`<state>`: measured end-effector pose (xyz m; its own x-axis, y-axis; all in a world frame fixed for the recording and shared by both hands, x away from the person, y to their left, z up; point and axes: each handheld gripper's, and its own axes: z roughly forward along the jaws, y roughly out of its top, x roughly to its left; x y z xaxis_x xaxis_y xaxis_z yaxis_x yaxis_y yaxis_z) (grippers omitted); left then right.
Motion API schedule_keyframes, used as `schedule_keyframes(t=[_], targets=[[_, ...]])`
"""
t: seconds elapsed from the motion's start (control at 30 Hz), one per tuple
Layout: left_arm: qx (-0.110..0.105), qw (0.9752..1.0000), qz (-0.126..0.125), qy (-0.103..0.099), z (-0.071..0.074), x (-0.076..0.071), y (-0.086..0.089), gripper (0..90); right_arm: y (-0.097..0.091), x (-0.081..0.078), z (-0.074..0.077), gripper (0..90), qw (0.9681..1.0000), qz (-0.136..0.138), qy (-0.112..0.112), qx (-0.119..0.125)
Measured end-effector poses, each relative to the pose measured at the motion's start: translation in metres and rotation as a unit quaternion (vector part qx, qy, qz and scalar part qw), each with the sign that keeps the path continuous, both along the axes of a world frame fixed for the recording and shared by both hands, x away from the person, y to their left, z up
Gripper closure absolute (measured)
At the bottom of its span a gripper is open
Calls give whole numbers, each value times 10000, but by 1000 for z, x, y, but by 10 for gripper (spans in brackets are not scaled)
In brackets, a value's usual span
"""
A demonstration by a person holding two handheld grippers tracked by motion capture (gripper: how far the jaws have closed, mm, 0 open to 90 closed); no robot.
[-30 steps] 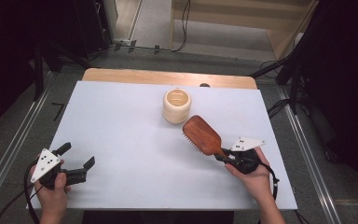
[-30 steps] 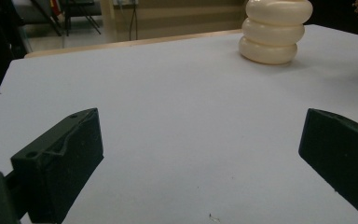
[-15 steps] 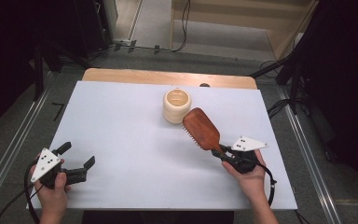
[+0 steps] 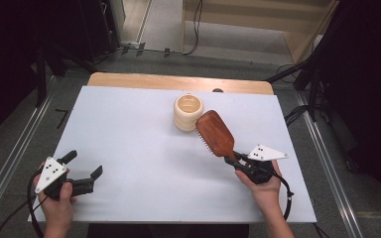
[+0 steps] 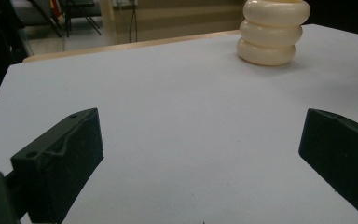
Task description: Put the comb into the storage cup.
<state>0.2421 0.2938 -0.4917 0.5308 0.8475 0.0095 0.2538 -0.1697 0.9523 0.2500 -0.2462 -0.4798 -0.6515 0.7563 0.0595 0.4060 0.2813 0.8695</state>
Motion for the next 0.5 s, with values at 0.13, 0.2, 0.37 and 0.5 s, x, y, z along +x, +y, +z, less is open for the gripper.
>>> schedule_keyframes(t=[0.13, 0.2, 0.37, 0.5], targets=[[-37, 9999, -105, 8, 3, 0, -7, 0, 4, -1, 3, 699, 10000, 27, -58, -6], [-13, 9999, -137, -8, 5, 0, -11, 0, 5, 0, 4, 699, 9999, 39, -96, -6], [-11, 9996, -274, -62, 12, 1, -21, 0, 10, 0, 8, 699, 9999, 26, -100, 71], [1, 9993, -368, -105, 19, 2, -29, 0, 16, 3, 12, 699, 9997, 31, -187, 147]])
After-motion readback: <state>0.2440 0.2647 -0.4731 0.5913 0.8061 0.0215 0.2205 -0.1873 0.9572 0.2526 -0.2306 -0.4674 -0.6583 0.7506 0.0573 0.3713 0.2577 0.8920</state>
